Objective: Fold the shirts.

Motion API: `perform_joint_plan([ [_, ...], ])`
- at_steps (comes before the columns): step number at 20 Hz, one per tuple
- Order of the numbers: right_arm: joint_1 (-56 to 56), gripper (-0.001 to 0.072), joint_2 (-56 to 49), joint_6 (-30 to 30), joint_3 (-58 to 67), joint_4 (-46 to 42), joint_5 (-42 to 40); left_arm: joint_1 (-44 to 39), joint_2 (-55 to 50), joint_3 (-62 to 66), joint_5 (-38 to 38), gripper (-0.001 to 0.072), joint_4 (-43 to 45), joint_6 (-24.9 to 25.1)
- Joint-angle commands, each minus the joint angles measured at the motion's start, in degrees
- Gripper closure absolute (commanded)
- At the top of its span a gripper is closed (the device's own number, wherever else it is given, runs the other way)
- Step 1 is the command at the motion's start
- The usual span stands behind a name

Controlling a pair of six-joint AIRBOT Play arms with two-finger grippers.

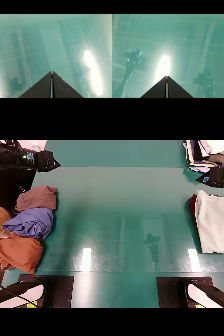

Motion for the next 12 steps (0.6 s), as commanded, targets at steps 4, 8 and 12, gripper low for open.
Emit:
perform_joint_plan([
  [4, 0.20, 0.0691, 0.02, 0.02, 0.07, 0.07, -0.04, 0.02, -0.04, 0.00, 0.00, 0.0682, 0.02, 0.00],
  [8, 0.20, 0.0691, 0.02, 0.02, 0.07, 0.07, -0.07, 0.02, -0.04, 0.00, 0.00, 0.0682, 0.00, 0.00],
  [12, 0.20, 0.0691, 0.02, 0.02, 0.07, 0.07, -0.22, 0.02, -0.04, 0.00, 1.09, 0.0682, -0.28, -0.68],
])
